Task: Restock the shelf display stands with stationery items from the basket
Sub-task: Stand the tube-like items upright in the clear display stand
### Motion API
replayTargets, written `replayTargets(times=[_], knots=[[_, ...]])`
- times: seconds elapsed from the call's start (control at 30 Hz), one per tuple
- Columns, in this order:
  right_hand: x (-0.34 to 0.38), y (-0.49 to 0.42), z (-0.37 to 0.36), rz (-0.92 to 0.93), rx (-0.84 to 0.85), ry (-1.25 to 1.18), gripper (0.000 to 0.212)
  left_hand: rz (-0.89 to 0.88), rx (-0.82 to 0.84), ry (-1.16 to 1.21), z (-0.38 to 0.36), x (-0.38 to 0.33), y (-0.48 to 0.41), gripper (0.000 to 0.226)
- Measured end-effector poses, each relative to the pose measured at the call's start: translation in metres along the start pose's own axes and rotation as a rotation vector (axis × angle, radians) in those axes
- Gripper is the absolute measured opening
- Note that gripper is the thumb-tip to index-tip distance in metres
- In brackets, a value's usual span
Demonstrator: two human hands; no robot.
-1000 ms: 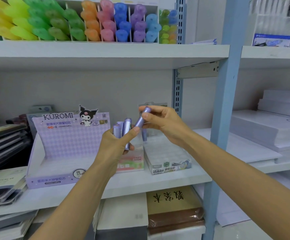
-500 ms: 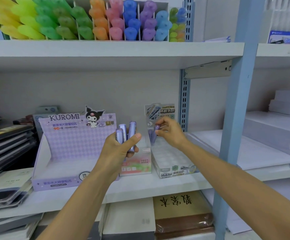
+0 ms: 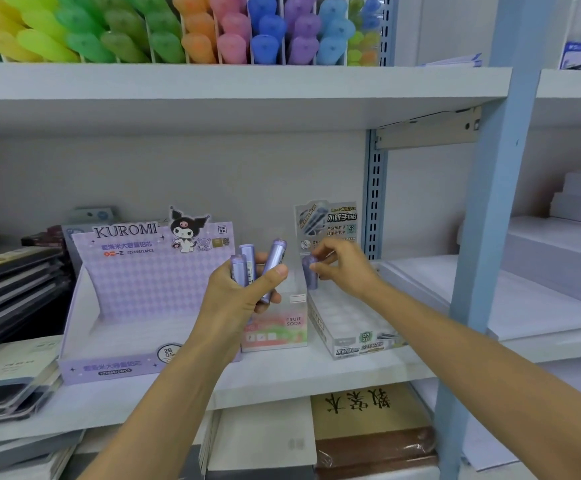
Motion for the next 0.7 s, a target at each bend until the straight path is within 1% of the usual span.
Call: replayTargets(times=[0.07, 0.1, 0.17, 0.2, 0.23, 0.3, 0.33, 0.37, 0.43, 0.5, 0.53, 0.63, 0.7], knots=[[-0.001, -0.001, -0.001, -0.016, 0.026, 0.071, 0.004, -0.002, -0.007, -0.005, -0.001, -0.001, 0.001, 0.057], [0.000, 0.000, -0.001, -0.019, 0.038, 0.104, 0.004, 0.000, -0.008, -0.009, -0.001, -0.001, 0.002, 0.057], [0.003, 0.000, 0.002, -0.017, 0.022, 0.138, 0.014, 0.002, 0.004, -0.019, -0.002, -0.002, 0.003, 0.055], [0.006, 0.001, 0.006, -0.014, -0.014, 0.104, 0.019, 0.004, 0.013, -0.021, -0.003, -0.002, 0.004, 0.053], [0.011, 0.002, 0.011, -0.012, -0.063, 0.006, 0.020, 0.005, 0.020, -0.021, -0.004, -0.003, 0.005, 0.051], [0.026, 0.006, 0.019, -0.035, -0.132, -0.319, 0.019, 0.010, 0.014, -0.030, -0.005, -0.003, 0.007, 0.049], [0.034, 0.009, 0.022, -0.063, -0.127, -0.477, 0.021, 0.014, 0.003, -0.041, -0.006, -0.004, 0.008, 0.048], [0.043, 0.011, 0.023, -0.089, -0.094, -0.585, 0.027, 0.016, -0.008, -0.054, -0.008, -0.003, 0.008, 0.044], [0.060, 0.017, 0.023, -0.112, 0.025, -0.639, 0.038, 0.006, -0.019, -0.087, -0.011, -0.003, 0.009, 0.033], [0.074, 0.022, 0.019, -0.097, 0.129, -0.616, 0.034, -0.020, -0.015, -0.117, -0.017, -0.004, 0.012, 0.026], [0.078, 0.024, 0.018, -0.089, 0.141, -0.612, 0.029, -0.032, -0.012, -0.125, -0.019, -0.005, 0.014, 0.025], [0.082, 0.025, 0.023, -0.075, 0.080, -0.705, 0.013, -0.024, -0.021, -0.099, -0.020, -0.008, 0.019, 0.020], [0.080, 0.025, 0.031, -0.055, 0.010, -0.795, 0.014, 0.037, -0.025, -0.029, -0.018, -0.007, 0.018, 0.018]])
Point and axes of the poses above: each hand's wrist, its own y-axis away from the middle knuckle, its own z-axis out of the back of the hand, x = y × z, the point moved 3 cm from there along -y, towards the middle knuckle, and after that the axes turned 8 degrees about z, right-handed, at the moved point
